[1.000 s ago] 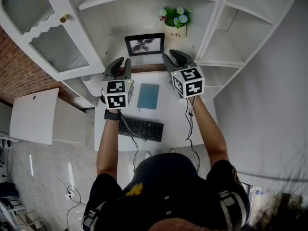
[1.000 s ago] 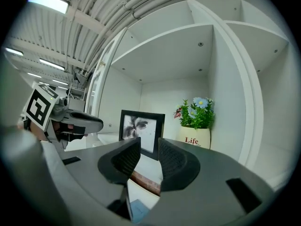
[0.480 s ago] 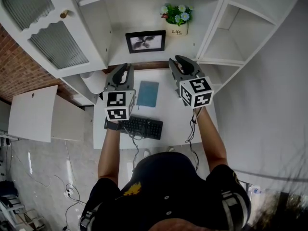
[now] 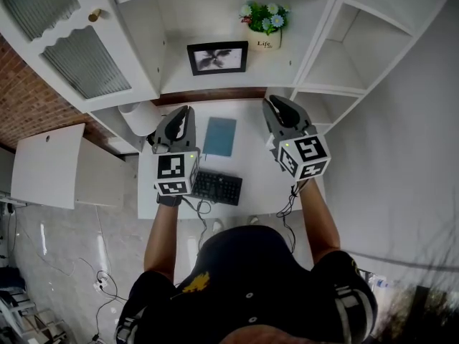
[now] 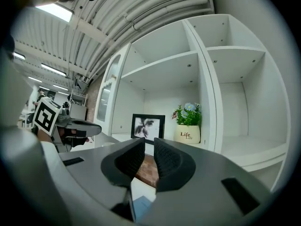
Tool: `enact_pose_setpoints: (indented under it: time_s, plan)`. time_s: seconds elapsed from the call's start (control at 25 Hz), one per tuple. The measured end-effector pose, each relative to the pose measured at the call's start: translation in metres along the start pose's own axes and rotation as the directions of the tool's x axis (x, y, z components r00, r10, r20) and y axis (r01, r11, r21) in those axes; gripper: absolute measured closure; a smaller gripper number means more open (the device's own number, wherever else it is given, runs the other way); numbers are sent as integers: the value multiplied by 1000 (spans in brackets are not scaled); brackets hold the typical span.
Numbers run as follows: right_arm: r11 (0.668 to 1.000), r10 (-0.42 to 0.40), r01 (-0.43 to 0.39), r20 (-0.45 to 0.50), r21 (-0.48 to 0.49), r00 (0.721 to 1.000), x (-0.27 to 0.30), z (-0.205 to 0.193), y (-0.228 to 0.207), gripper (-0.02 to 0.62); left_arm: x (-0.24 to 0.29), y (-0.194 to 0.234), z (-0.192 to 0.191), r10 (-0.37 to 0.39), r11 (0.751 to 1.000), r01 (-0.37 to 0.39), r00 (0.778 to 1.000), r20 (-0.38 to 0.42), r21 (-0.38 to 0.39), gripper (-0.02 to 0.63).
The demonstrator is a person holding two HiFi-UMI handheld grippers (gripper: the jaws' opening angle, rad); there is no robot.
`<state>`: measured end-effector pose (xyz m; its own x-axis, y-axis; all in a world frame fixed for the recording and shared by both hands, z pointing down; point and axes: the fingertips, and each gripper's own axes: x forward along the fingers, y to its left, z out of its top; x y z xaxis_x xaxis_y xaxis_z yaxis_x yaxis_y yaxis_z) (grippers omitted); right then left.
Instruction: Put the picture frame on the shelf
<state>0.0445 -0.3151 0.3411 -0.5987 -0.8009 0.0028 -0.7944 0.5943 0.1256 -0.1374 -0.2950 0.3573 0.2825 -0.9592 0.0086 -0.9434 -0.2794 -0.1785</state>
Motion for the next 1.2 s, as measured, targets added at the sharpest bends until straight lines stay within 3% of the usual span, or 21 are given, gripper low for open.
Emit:
enact_pose_setpoints:
  time_s: [0.44,1.2]
  plan:
    - [997,-23,21,32,68,999,-27,-15,-4,575,-27,7,-15,34,996,-33,999,17,-83,588]
    - [993,-70,62,81,98,994,-44,-14,4,589,-59,31,-31,98,990,-95,995,20,-105,588]
